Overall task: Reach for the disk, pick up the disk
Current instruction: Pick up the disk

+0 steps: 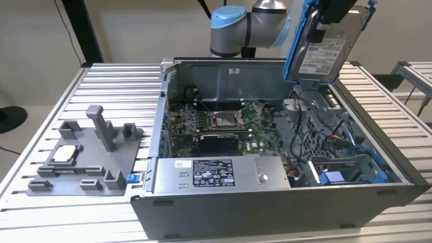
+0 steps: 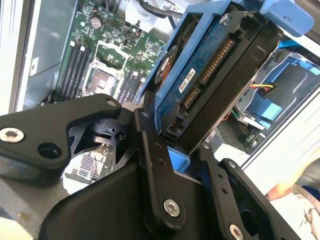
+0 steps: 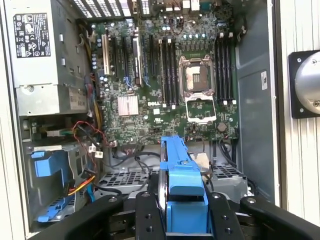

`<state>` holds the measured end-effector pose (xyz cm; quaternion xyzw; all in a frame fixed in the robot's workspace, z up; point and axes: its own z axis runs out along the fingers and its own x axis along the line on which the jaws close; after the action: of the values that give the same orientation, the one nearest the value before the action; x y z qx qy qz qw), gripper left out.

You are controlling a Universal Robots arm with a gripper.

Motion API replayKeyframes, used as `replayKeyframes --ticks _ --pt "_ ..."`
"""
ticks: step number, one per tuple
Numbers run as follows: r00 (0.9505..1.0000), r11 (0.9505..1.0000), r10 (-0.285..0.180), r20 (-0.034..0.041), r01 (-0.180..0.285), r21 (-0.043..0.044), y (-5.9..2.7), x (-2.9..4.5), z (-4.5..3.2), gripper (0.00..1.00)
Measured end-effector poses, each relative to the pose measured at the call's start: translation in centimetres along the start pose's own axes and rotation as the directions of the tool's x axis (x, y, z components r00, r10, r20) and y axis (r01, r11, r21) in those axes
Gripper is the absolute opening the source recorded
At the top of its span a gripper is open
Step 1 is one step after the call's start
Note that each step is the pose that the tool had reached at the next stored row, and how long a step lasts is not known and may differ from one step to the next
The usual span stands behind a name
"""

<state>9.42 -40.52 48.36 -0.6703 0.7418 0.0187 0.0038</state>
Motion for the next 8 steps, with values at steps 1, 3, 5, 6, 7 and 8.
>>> replayKeyframes --ticks 1,3,5,6,7,8 --pt "1.0 1.0 0.0 0.0001 0.0 0.0 -0.01 0.13 0.0 0.0" --pt "1.0 1.0 0.0 0.0 0.0 0.0 -0.04 0.43 -0.01 0.0" --pt "1.0 1.0 0.0 0.0 0.0 0.0 -0.08 0.81 -0.01 0.0" --pt "1.0 1.0 0.0 0.0 0.0 0.0 -0.1 1.02 -0.02 0.0" --pt "1.0 1.0 0.0 0.0001 0.0 0.0 -0.12 1.23 -0.02 0.0" --pt "1.0 1.0 0.0 0.0 0.0 0.0 -0.15 1.46 -0.02 0.0"
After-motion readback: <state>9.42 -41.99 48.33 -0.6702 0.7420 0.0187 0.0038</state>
